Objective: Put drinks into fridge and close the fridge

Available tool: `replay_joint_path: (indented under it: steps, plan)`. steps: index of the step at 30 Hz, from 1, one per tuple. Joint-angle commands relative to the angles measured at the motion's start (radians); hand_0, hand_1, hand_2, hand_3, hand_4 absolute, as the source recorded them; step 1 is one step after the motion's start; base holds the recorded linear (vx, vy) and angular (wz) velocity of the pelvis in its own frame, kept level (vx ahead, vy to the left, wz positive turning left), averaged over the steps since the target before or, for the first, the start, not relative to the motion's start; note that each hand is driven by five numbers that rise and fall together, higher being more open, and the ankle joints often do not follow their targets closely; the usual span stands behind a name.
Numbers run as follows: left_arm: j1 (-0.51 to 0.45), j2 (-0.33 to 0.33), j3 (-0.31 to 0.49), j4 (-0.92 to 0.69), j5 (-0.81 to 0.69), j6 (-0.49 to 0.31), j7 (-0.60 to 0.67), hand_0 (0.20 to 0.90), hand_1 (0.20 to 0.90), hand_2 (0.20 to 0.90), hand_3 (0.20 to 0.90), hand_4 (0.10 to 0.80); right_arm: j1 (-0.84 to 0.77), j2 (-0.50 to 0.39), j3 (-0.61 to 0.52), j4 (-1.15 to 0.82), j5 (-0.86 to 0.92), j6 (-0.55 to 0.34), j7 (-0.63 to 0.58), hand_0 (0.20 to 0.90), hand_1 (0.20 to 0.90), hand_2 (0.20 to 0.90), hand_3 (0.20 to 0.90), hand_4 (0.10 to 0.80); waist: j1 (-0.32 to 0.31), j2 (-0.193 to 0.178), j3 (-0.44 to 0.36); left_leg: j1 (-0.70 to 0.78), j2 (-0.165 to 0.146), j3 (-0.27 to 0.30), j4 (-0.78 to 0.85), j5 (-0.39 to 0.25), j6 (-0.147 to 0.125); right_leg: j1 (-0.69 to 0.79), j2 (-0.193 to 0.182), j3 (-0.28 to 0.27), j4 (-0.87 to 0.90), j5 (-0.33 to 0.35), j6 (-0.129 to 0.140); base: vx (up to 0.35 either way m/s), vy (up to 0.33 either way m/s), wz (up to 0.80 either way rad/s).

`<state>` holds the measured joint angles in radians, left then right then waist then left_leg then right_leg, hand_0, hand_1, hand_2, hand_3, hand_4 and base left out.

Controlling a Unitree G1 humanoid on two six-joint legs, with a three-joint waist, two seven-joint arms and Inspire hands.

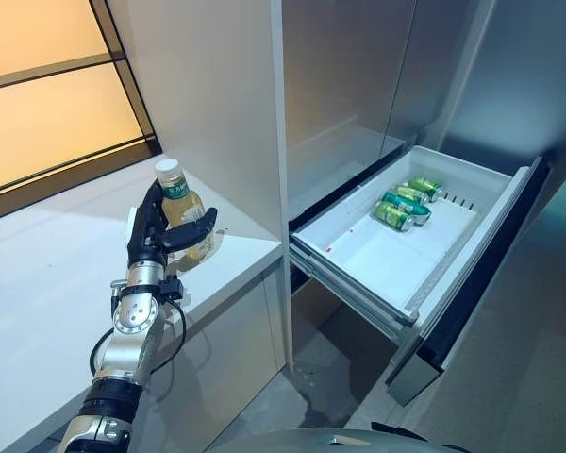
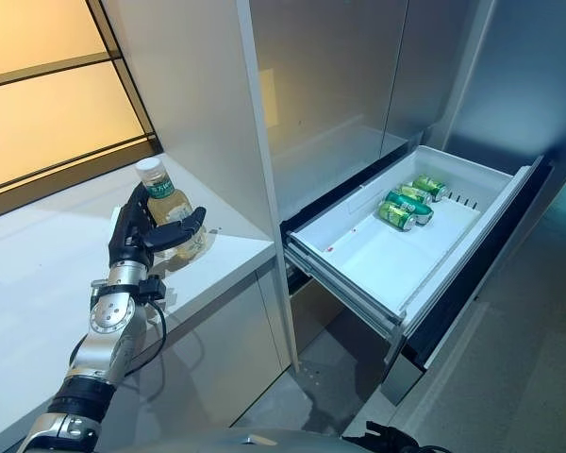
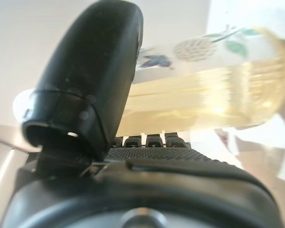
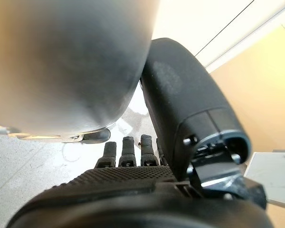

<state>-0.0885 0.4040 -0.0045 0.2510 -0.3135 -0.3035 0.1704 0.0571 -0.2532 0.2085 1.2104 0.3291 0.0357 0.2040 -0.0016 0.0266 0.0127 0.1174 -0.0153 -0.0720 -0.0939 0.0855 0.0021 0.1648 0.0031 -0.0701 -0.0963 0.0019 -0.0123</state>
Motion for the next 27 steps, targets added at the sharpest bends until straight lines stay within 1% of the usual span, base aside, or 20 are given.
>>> replay_joint_path:
  steps: [1,2,3,4,5,6,9,10,14,16,17,18,19,21,24,25,26,27]
  plan:
    - [-0.077,0.028,0.046,-0.022,0.021,-0.061,0.011,0.825,0.825,0.825,0.812,0.712,-0.030,0.032,0.006,0.019,-0.035,-0.012,0.031,0.900,0.900,0.900,0.900,0.800,0.009,-0.027,-0.010,0.041,-0.039,0.045,0.007,-0.103,0.041,-0.010,0.007,-0.001,0.039,-0.003,0.014,0.000,0.000,0.00]
    - [-0.077,0.028,0.045,-0.018,0.019,-0.065,0.013,0.780,0.780,0.780,0.760,0.660,-0.031,0.032,0.007,0.020,-0.035,-0.013,0.032,0.900,0.900,0.900,0.900,0.800,0.009,-0.026,-0.009,0.042,-0.040,0.045,0.007,-0.103,0.041,-0.010,0.007,0.000,0.039,-0.003,0.013,0.000,0.000,0.00]
    - [-0.077,0.027,0.046,-0.015,0.019,-0.072,0.015,0.771,0.771,0.771,0.749,0.649,-0.031,0.031,0.007,0.020,-0.035,-0.012,0.033,0.900,0.900,0.900,0.900,0.800,0.008,-0.026,-0.009,0.042,-0.040,0.045,0.007,-0.103,0.041,-0.010,0.007,0.000,0.040,-0.004,0.013,0.000,0.000,0.00]
    - [-0.077,0.028,0.046,-0.014,0.014,-0.075,0.015,0.688,0.688,0.688,0.653,0.553,-0.031,0.031,0.008,0.020,-0.035,-0.012,0.033,0.900,0.900,0.900,0.900,0.800,0.008,-0.025,-0.009,0.042,-0.040,0.045,0.007,-0.103,0.041,-0.010,0.007,0.000,0.040,-0.004,0.013,0.000,0.000,0.00]
    - [-0.078,0.028,0.047,-0.013,0.000,-0.087,0.013,0.467,0.467,0.467,0.395,0.295,-0.031,0.031,0.009,0.020,-0.034,-0.013,0.033,0.900,0.900,0.900,0.900,0.800,0.008,-0.025,-0.009,0.042,-0.041,0.045,0.007,-0.103,0.042,-0.009,0.007,0.000,0.040,-0.004,0.013,0.000,0.000,0.00]
    - [-0.082,0.027,0.053,-0.020,-0.019,-0.107,0.013,0.300,0.300,0.300,0.200,0.100,-0.032,0.031,0.009,0.024,-0.035,-0.014,0.034,0.900,0.900,0.900,0.900,0.800,0.008,-0.025,-0.010,0.043,-0.041,0.046,0.007,-0.103,0.042,-0.009,0.007,-0.001,0.041,-0.005,0.013,0.000,0.000,0.00]
    - [-0.083,0.015,0.069,-0.048,-0.071,-0.162,0.006,0.300,0.300,0.300,0.200,0.100,-0.030,0.033,0.010,0.024,-0.034,-0.014,0.034,0.900,0.900,0.900,0.900,0.800,0.008,-0.027,-0.010,0.044,-0.040,0.045,0.007,-0.105,0.042,-0.008,0.007,0.000,0.042,-0.007,0.012,0.000,0.000,0.00]
    - [-0.083,0.005,0.081,-0.068,-0.104,-0.199,0.005,0.300,0.300,0.300,0.200,0.100,-0.029,0.035,0.012,0.023,-0.034,-0.013,0.032,0.900,0.900,0.900,0.900,0.800,0.008,-0.028,-0.009,0.045,-0.040,0.044,0.007,-0.105,0.042,-0.008,0.007,0.001,0.042,-0.007,0.012,0.000,0.000,0.00]
    - [-0.083,-0.015,0.101,-0.137,-0.141,-0.241,0.003,0.300,0.300,0.300,0.200,0.100,-0.026,0.041,0.016,0.017,-0.031,-0.011,0.025,0.900,0.900,0.900,0.900,0.800,0.008,-0.031,-0.007,0.046,-0.040,0.040,0.007,-0.107,0.042,-0.006,0.007,0.001,0.043,-0.009,0.009,0.000,0.000,0.00]
    - [-0.083,-0.022,0.108,-0.170,-0.151,-0.245,-0.001,0.300,0.300,0.300,0.200,0.100,-0.025,0.043,0.015,0.018,-0.032,-0.013,0.024,0.900,0.900,0.900,0.900,0.800,0.010,-0.031,-0.008,0.046,-0.040,0.037,0.007,-0.108,0.042,-0.005,0.008,0.000,0.042,-0.009,0.007,0.000,0.000,0.00]
    - [-0.084,-0.024,0.110,-0.184,-0.150,-0.242,0.001,0.404,0.404,0.404,0.321,0.221,-0.025,0.044,0.016,0.021,-0.031,-0.015,0.024,0.900,0.900,0.900,0.900,0.800,0.010,-0.032,-0.009,0.046,-0.039,0.037,0.007,-0.108,0.041,-0.005,0.007,0.000,0.043,-0.010,0.008,0.000,0.000,0.00]
    - [-0.086,-0.025,0.108,-0.190,-0.150,-0.244,0.002,0.382,0.382,0.382,0.296,0.196,-0.024,0.046,0.015,0.021,-0.032,-0.017,0.024,0.900,0.900,0.900,0.900,0.800,0.010,-0.032,-0.010,0.045,-0.039,0.037,0.007,-0.108,0.041,-0.006,0.007,-0.001,0.042,-0.010,0.008,0.000,0.000,0.00]
    - [-0.088,-0.024,0.108,-0.195,-0.150,-0.243,0.001,0.307,0.307,0.307,0.208,0.108,-0.024,0.046,0.015,0.022,-0.032,-0.018,0.024,0.900,0.900,0.900,0.900,0.800,0.010,-0.032,-0.010,0.045,-0.039,0.036,0.007,-0.108,0.040,-0.006,0.007,-0.002,0.042,-0.010,0.008,0.000,0.000,0.00]
    - [-0.095,-0.019,0.108,-0.212,-0.164,-0.240,-0.002,0.300,0.300,0.300,0.200,0.100,-0.024,0.048,0.018,0.025,-0.029,-0.023,0.024,0.900,0.900,0.900,0.900,0.800,0.010,-0.032,-0.011,0.044,-0.039,0.035,0.007,-0.108,0.040,-0.006,0.006,-0.003,0.042,-0.010,0.009,0.000,0.000,0.00]
    - [-0.101,-0.018,0.111,-0.228,-0.252,-0.237,-0.051,0.300,0.300,0.300,0.200,0.100,-0.025,0.047,0.024,0.023,-0.049,-0.039,0.024,0.900,0.900,0.900,0.900,0.800,0.011,-0.033,-0.012,0.044,-0.040,0.034,0.007,-0.108,0.041,-0.005,0.006,-0.003,0.041,-0.010,0.010,0.000,0.000,0.00]
    - [-0.105,-0.022,0.110,-0.243,-0.312,-0.227,-0.084,0.300,0.300,0.300,0.200,0.100,-0.026,0.045,0.030,0.020,-0.069,-0.058,0.023,0.900,0.900,0.900,0.900,0.800,0.012,-0.033,-0.013,0.043,-0.041,0.033,0.007,-0.108,0.041,-0.005,0.005,-0.003,0.039,-0.009,0.011,0.000,0.000,0.00]
    - [-0.106,-0.039,0.105,-0.280,-0.425,-0.196,-0.144,0.300,0.300,0.300,0.200,0.100,-0.030,0.041,0.046,-0.008,-0.087,-0.073,0.026,0.900,0.900,0.900,0.900,0.800,0.013,-0.034,-0.012,0.043,-0.041,0.030,0.007,-0.108,0.041,-0.005,0.006,-0.003,0.038,-0.007,0.011,0.000,0.000,0.00]
    - [-0.105,-0.047,0.103,-0.297,-0.499,-0.179,-0.196,0.300,0.300,0.300,0.200,0.100,-0.032,0.039,0.052,-0.023,-0.123,-0.101,0.026,0.900,0.900,0.900,0.900,0.800,0.014,-0.035,-0.011,0.042,-0.042,0.028,0.007,-0.107,0.041,-0.005,0.006,-0.003,0.037,-0.006,0.010,0.000,0.000,0.00]
